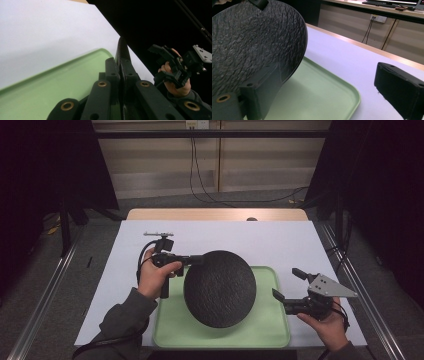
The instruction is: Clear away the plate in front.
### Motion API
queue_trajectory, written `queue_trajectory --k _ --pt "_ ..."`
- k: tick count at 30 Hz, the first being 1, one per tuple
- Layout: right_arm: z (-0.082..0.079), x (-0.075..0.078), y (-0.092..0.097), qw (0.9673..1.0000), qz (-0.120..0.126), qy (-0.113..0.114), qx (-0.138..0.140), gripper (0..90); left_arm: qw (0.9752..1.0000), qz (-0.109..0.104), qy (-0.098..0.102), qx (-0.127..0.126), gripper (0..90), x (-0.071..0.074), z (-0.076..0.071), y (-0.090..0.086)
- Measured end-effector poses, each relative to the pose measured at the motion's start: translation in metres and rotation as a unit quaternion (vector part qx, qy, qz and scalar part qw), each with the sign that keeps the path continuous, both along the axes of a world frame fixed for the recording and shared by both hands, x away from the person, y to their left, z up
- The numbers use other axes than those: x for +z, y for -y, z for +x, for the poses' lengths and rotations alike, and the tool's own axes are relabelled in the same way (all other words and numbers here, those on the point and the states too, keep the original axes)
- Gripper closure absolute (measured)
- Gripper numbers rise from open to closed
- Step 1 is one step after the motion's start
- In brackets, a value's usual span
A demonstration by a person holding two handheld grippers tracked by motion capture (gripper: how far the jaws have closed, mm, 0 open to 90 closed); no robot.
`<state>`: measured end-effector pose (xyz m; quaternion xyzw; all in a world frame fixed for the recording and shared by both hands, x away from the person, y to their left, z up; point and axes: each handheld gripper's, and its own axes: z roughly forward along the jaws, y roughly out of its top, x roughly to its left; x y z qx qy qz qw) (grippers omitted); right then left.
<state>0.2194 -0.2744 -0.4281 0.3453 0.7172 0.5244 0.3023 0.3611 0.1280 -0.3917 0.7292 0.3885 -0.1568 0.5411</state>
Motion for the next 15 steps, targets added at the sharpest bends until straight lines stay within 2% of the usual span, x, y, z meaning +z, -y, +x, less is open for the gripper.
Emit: queue_trajectory --k 15 --pt "0.000 0.000 0.000 1.0000 0.002 -0.001 0.003 7.0 0.9997 -0.005 -0.017 -0.017 85.7 -0.014 -0.015 0.006"
